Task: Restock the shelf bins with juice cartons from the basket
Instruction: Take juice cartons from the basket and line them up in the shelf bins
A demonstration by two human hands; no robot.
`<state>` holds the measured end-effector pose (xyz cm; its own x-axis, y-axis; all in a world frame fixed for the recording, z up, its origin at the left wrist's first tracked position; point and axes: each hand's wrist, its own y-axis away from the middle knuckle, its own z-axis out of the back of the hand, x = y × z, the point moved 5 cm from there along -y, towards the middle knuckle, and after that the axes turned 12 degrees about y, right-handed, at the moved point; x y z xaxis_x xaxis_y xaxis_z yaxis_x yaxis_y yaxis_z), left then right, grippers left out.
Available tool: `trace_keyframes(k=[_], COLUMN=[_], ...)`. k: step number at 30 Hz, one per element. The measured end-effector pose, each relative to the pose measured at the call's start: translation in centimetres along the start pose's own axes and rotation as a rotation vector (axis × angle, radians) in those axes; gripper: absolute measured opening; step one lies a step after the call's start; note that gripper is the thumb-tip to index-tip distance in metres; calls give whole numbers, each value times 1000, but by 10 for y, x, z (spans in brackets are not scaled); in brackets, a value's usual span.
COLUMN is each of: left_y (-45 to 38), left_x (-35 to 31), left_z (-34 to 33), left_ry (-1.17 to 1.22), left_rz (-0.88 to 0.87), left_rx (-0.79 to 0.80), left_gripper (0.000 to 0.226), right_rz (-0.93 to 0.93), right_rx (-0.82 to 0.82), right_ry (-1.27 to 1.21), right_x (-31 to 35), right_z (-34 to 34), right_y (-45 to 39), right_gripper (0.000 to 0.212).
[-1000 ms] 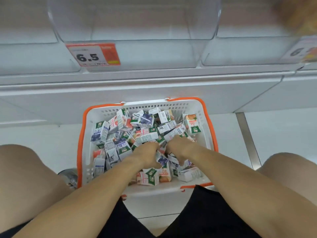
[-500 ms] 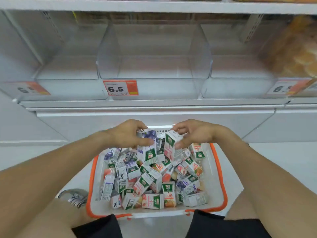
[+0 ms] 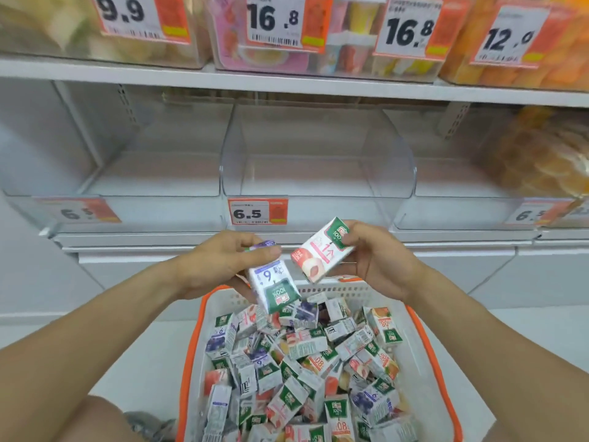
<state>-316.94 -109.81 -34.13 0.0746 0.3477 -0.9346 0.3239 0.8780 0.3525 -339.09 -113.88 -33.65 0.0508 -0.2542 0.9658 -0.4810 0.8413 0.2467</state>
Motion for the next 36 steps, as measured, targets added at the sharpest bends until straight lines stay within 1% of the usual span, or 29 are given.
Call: trace_keyframes(k=[3,6,9,12,14,16,18,21,23,25,26,28,30,31,34,36], left_y=[-3,-2,1,7,12,17,26,46,62,80,89,104,115,118,122,123], left_x=[-1,-1,2,3,2,0,-2,-3,0,2,3,8,15,19,27,31], left_z=[-3,-1,3,5,7,15,27,54,77,103,114,136,155,162,180,190], left_ry=[90,119,66,6,-22,-41,-39,30,51,-35,-73,-52,86,182,425,580], left_rz=[9,0,4,38,29,-6,-58,-123,-138,-143,-148,-175,-212,-235,-283,-333], left_rx=[7,5,36,91,86,10,-100,-328,-524,-702,-769,-881,-937,-931,-859,-824], left_gripper=[57,60,57,50,41,37,37,46,50,46,45,46,47,46,43,41], right_rz=[-6,9,49,105,157,202,256,373,449,525,558,600,599,579,486,429], right_rx=[-73,-55,-38,-106,-137,-148,-170,-210,-181,-124,-99,-92,-117,-131,-185,-229], right_ry=[96,120,171,263,329,362,440,624,626,623,621,622,609,589,551,603], right_x=[9,12,17,25,32,38,48,74,93,111,118,129,134,134,127,121], right_z=[-6,-11,-19,-28,-36,-45,-56,-80,-102,-131,-146,-176,-203,-215,-245,-260], right_y=[-2,0,0,-5,-7,-11,-19,-37,-50,-66,-74,-97,-130,-150,-217,-265], right_gripper=[12,17,21,29,29,27,26,28,28,28,28,28,27,27,27,29])
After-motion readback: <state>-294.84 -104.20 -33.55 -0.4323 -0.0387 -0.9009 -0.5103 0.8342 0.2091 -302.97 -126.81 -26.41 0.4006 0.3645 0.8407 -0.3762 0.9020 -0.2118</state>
